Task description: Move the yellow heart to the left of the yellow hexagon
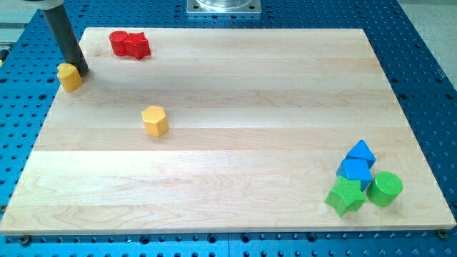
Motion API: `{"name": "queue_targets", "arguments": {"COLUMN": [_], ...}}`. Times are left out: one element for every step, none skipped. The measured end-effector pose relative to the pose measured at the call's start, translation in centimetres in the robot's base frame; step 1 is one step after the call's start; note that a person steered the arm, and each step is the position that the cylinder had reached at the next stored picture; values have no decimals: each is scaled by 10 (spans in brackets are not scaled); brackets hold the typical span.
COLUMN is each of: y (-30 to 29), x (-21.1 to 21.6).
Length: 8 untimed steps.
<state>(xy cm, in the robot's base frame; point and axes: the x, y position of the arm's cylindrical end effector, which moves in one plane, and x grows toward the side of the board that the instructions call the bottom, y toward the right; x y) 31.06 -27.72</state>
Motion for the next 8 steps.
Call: {"name": "queue_targets", "arguments": {"y": [-23, -28, -23, -26, -17, 29, 84, 117], "x": [-12, -10, 17, 46, 75, 65, 60, 66]}}
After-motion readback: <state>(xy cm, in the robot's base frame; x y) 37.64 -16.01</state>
